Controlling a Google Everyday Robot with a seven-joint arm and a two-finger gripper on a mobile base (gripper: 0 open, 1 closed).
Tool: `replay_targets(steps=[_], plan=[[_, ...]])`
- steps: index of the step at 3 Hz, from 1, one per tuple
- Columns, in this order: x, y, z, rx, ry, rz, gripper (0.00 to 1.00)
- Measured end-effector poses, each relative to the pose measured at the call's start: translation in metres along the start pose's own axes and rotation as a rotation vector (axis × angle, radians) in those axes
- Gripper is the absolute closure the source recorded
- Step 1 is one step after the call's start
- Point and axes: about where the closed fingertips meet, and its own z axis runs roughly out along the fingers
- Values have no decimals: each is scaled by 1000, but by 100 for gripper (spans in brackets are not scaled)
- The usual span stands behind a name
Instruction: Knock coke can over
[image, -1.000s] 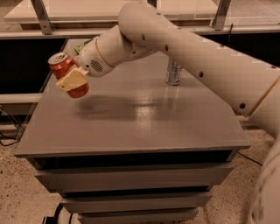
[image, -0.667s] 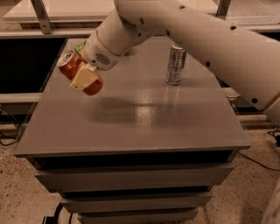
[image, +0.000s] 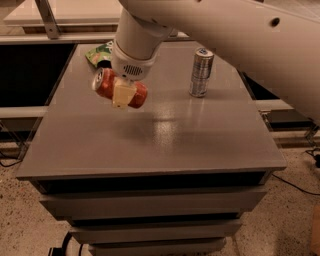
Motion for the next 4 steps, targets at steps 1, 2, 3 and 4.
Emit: replay_targets(steps=[1,2,3,4], plan=[[25,7,-4,24,139,-81,100],[48,12,-8,-21,186,-144,84],[64,27,-8,-101,208,-236,60],[80,44,-1,-168,239,-293,36]])
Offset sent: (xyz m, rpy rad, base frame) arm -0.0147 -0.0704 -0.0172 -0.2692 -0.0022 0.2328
